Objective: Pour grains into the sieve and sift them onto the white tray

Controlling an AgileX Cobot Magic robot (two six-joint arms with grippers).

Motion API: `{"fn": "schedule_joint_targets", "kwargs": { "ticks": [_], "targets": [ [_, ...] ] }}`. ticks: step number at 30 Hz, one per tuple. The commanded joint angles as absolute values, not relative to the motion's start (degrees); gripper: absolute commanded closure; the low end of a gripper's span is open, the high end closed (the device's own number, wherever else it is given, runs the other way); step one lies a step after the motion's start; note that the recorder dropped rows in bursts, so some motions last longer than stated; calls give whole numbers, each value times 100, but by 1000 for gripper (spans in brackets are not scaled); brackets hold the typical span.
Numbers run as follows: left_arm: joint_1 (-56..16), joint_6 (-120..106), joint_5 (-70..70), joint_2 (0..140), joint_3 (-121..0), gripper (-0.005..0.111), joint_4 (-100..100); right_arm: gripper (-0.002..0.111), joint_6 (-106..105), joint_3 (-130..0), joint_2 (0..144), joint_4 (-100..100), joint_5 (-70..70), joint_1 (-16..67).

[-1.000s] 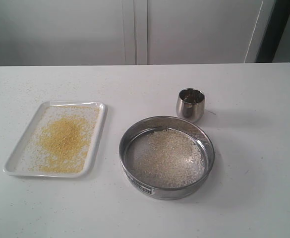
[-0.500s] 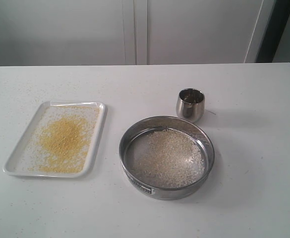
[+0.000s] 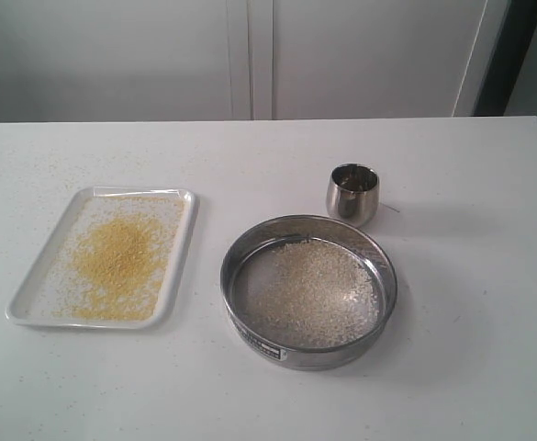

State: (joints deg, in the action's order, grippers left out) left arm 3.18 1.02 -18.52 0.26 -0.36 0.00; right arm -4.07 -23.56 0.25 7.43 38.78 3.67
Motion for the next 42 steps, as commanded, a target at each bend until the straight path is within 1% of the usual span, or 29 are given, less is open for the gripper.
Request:
{"fn": "schedule_joint_targets", "kwargs": {
  "ticks": [1,8,14,18,23,37,42],
  "targets": [
    [252,104,-1891,0,0,107,0,108,-412,-2140,0,707,3456,338],
    [252,104,-1891,0,0,107,0,108,-412,-1583,0,697,2961,338],
    [252,104,-1891,0,0,107,0,108,-412,-1020,0,642,2876,338],
    [252,104,-1891,0,0,107,0,108,-412,-707,0,603,2265,338],
    [252,104,-1891,0,0,107,0,108,-412,-401,0,562,2219,338],
    [252,104,-1891,0,0,107,0,108,-412,-120,0,556,2203,338],
    [252,104,-1891,0,0,107,0,108,-402,0,0,-189,1952,338]
  ]
}}
